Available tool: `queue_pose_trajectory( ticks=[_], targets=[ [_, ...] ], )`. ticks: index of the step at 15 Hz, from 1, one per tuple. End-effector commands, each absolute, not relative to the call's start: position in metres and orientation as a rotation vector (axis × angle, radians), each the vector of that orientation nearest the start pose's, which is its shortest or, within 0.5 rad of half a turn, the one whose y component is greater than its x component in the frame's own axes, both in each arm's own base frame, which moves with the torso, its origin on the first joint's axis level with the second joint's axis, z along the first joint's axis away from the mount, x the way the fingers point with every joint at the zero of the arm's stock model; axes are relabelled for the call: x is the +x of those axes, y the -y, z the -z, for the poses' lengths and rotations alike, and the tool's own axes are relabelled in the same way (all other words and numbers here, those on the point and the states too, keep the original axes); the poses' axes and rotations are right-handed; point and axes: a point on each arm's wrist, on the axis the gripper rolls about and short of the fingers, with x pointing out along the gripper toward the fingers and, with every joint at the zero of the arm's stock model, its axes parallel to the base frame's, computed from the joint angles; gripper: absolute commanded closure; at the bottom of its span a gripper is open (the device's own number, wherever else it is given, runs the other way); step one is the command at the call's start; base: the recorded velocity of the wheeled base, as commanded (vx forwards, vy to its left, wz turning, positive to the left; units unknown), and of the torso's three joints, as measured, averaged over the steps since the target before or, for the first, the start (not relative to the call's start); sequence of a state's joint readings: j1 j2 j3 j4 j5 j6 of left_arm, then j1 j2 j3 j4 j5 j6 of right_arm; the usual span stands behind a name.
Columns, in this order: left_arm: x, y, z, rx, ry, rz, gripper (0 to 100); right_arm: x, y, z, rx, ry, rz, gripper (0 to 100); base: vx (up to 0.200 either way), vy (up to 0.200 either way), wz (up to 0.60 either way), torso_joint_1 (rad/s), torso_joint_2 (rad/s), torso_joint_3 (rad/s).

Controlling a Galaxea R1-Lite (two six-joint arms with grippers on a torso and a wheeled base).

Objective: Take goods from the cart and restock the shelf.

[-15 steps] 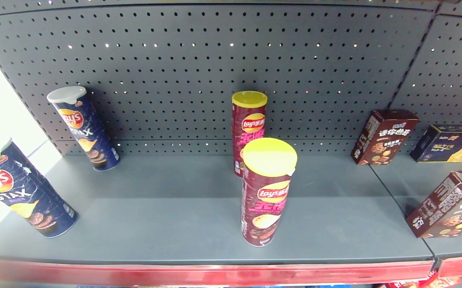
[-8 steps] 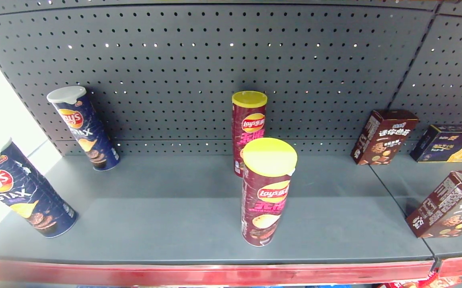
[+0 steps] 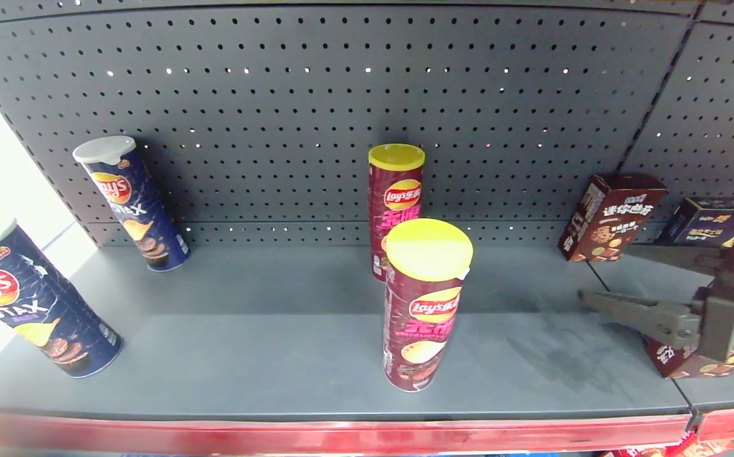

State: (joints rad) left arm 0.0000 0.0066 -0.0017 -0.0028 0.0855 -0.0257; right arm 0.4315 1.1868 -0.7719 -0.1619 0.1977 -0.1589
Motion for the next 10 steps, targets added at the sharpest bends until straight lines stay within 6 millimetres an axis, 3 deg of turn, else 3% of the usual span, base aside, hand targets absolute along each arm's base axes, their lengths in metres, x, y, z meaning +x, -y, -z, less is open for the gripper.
queue_pose_trajectory(
  ticks=[1, 4, 10],
  targets=[
    [-0.022, -0.002, -0.076, -0.026, -0.003, -0.086, 0, 0.191, -0.108, -0.221, -0.215, -0.324, -0.711, 0, 0.0, 0.0, 0.0, 0.0, 0.0, 0.0],
    [-0.022, -0.002, -0.077, -0.026, -0.003, -0.086, 0, 0.196, -0.123, -0.207, -0.236, -0.352, -0.732, 0, 0.0, 0.0, 0.0, 0.0, 0.0, 0.0],
    [-0.022, -0.002, -0.077, -0.026, -0.003, -0.086, 0, 0.208, -0.136, -0.194, -0.251, -0.386, -0.736, 0, 0.0, 0.0, 0.0, 0.0, 0.0, 0.0]
  ],
)
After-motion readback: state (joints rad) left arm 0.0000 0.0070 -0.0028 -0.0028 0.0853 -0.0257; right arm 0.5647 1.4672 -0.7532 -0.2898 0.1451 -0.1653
